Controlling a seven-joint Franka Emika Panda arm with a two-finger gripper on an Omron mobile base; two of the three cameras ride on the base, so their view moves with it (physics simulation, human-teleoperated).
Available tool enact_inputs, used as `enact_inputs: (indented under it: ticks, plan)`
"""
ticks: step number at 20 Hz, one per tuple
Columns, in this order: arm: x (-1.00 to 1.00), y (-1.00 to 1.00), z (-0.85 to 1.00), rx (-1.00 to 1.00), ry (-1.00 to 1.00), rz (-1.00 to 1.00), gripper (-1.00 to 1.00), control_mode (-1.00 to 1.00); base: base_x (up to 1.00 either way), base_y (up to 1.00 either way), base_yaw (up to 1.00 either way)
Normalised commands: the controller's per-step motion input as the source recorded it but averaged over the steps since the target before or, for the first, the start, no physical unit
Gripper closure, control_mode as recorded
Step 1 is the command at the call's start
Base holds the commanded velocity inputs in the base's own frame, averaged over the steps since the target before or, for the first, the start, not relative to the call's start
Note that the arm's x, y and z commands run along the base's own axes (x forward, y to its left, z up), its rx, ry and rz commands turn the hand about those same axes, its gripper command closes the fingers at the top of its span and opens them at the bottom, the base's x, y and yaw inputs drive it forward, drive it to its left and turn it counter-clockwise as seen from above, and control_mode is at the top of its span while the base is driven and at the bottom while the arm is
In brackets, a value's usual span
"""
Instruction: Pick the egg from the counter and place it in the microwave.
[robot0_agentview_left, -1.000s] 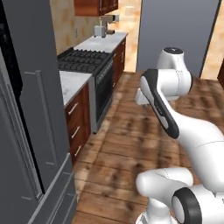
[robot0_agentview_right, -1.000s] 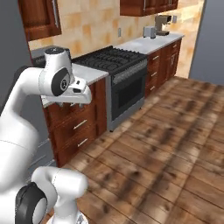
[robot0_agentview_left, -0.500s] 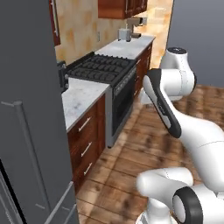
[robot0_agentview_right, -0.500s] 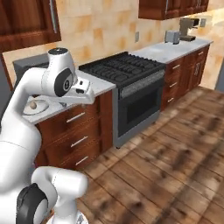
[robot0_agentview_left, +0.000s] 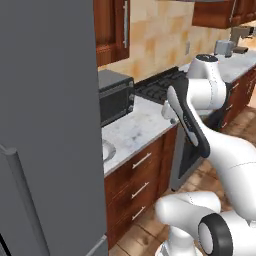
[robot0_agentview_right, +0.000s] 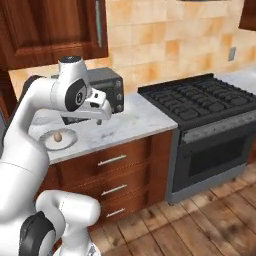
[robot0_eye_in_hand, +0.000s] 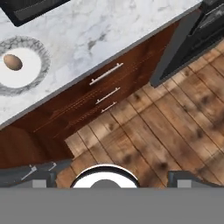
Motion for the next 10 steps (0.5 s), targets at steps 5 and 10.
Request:
enact_inputs:
  ticks: [5, 10]
  plan:
    - [0.0, 0.0, 0.0, 0.0, 0.0, 0.0, -1.0, 1.0, 0.62, -0.25, 0.76]
    - [0.0, 0.0, 0.0, 0.0, 0.0, 0.0, -1.0, 1.0, 0.1, -0.58, 0.69]
